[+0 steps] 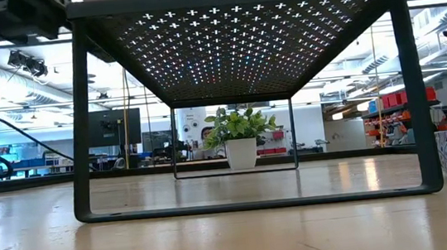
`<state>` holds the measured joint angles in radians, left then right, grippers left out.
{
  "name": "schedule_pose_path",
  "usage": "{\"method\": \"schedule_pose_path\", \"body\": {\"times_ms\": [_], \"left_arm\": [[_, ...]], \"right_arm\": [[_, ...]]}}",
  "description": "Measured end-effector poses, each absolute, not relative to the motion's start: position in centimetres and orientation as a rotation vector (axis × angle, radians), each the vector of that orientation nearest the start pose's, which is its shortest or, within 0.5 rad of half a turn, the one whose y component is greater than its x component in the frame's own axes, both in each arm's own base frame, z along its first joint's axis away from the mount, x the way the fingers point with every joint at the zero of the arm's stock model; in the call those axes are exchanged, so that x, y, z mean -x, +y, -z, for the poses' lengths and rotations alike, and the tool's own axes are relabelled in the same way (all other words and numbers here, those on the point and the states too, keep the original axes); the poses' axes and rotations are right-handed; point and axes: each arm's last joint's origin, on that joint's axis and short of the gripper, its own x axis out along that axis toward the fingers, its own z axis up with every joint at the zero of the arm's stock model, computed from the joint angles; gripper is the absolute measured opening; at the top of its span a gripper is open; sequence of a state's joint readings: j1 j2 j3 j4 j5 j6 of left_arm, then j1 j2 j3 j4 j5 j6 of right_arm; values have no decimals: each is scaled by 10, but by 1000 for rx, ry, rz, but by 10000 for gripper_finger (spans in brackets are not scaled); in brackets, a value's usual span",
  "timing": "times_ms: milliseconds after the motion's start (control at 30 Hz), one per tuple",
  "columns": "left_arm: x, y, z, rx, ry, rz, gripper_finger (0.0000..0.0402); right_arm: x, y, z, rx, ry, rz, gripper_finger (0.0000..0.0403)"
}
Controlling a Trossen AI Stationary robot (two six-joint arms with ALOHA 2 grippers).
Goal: Pick & Place candle stick holders
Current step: Put the pink candle on the shelf
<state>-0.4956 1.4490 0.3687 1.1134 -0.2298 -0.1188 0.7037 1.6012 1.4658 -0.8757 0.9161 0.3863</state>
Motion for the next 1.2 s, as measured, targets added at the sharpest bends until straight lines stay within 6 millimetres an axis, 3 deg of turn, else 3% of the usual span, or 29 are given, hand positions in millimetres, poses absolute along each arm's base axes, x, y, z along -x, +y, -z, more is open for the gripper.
{"method": "schedule_pose_path", "body": {"times_ms": [433,767,1033,1200], "left_arm": [[-238,-111,-164,177,-69,302,300],[-266,-121,-159,148,-55,315,300],[-267,-120,-156,156,-34,312,300],[-267,-120,-153,153,0,300,330]], "right_arm": [[-262,194,-320,344,674,258,378],[-263,193,-320,326,685,243,378],[-263,193,-320,324,685,243,378],[-263,194,-319,316,699,224,378]]}}
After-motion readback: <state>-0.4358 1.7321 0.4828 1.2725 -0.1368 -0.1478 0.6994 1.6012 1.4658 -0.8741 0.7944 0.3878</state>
